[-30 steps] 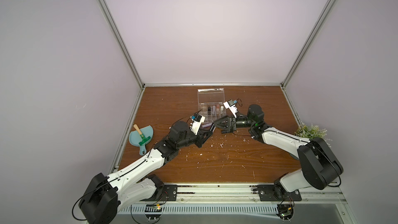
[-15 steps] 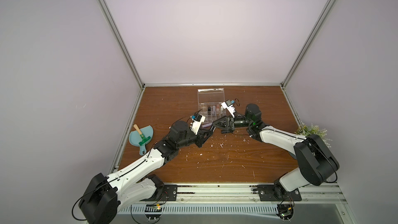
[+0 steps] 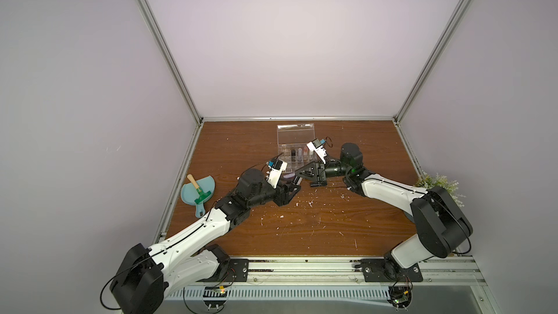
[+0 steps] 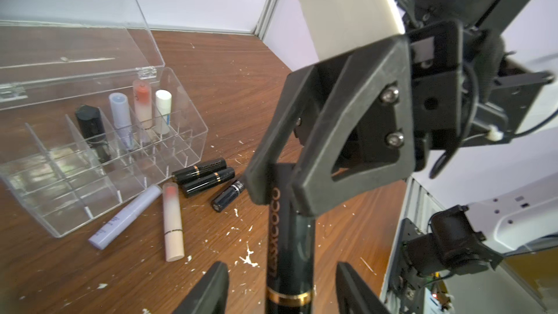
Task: Arrange the lipsticks in the organizer
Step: Pick up the lipstick at the center of the board, then place the lipstick in the storage box.
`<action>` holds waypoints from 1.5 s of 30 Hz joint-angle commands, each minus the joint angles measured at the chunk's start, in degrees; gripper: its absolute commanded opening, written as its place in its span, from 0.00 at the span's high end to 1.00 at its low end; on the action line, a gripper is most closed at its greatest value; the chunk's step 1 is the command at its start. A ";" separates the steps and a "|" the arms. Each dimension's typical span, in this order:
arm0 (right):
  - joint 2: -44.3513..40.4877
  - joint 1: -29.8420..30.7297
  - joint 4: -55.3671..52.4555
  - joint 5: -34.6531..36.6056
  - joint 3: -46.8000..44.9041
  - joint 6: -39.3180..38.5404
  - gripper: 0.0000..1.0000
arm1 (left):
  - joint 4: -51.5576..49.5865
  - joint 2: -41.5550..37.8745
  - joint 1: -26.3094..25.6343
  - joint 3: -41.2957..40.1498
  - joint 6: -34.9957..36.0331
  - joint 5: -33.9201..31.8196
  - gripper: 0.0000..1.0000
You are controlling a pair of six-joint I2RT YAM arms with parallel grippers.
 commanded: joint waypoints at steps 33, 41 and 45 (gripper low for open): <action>20.84 8.23 -30.36 59.15 36.51 -38.54 0.89 | -8.41 -1.83 2.82 -2.29 -2.61 -20.10 0.22; 24.66 8.81 -30.52 64.08 38.37 -41.77 0.88 | -8.62 -2.25 3.34 -3.10 -2.46 -20.02 0.23; 25.66 8.87 -29.64 65.91 39.02 -43.10 0.86 | -8.69 -2.37 3.35 -3.08 -2.57 -20.01 0.23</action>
